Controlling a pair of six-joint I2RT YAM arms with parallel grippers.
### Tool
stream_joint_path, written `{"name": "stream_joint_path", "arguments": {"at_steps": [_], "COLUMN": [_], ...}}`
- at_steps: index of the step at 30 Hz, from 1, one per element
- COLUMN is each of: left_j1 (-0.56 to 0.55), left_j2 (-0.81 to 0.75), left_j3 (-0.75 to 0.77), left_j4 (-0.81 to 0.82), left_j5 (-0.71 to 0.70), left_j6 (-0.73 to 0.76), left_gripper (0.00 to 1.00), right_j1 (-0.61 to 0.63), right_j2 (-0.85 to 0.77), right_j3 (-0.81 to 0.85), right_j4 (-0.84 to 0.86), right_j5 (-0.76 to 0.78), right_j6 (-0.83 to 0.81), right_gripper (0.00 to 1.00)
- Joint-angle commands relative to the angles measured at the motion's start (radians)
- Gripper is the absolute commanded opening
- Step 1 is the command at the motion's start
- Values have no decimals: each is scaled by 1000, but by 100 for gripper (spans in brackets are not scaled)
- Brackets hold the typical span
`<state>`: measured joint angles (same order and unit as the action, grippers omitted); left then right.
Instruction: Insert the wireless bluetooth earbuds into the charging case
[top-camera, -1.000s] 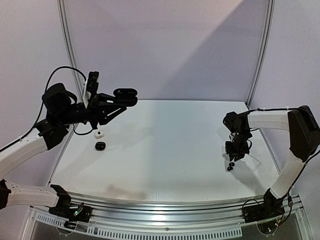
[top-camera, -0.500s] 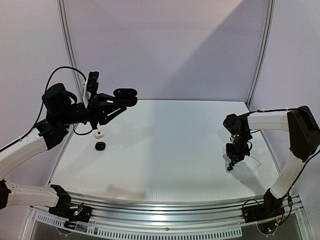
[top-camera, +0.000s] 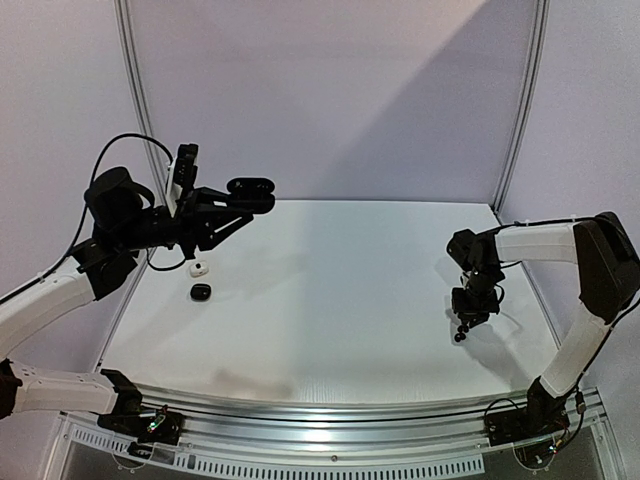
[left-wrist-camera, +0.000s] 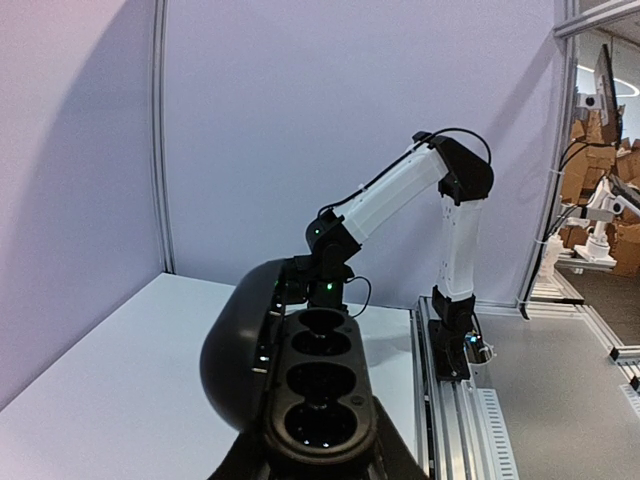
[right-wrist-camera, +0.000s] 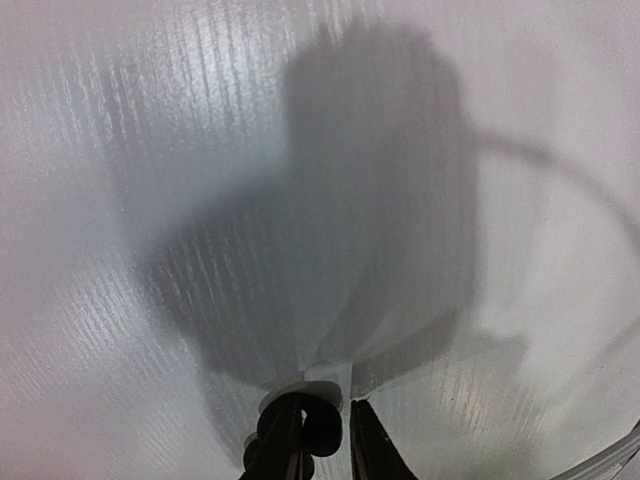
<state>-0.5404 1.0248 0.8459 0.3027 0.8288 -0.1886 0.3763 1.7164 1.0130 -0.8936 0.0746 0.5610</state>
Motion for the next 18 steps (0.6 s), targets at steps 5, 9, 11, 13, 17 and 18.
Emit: {"name": "stream_joint_path", "arguments": {"at_steps": [5,9,11,13,17,18], "left_j1": [11,12,13,13,13,13], "left_j2": [-3,-3,-2,-2,-1,0], "left_j3": [-12,-11,-10,-10,-8,-8], "left_j4": [18,17,18,16,15,15], "left_j5": [-3,-3,-2,-3,-3,-3], "left_j6": [-5,-3,-3,-2,-2,-2], "left_gripper": [0,0,0,0,0,0], "right_j1": [-6,-6,-5,-5,-5,-5], "right_j2": [10,26,28,31,38,38], "right_j3": [-21,-23,-26,-29,-33,-35], "right_j4": [-16,-22,-19,-17,-22,-24], "right_j5": [-26,-46,-56,-64,-106,-109], "right_j6": [4,6,9,14,13,14], "right_gripper": [17,17,16,16,17,17]}}
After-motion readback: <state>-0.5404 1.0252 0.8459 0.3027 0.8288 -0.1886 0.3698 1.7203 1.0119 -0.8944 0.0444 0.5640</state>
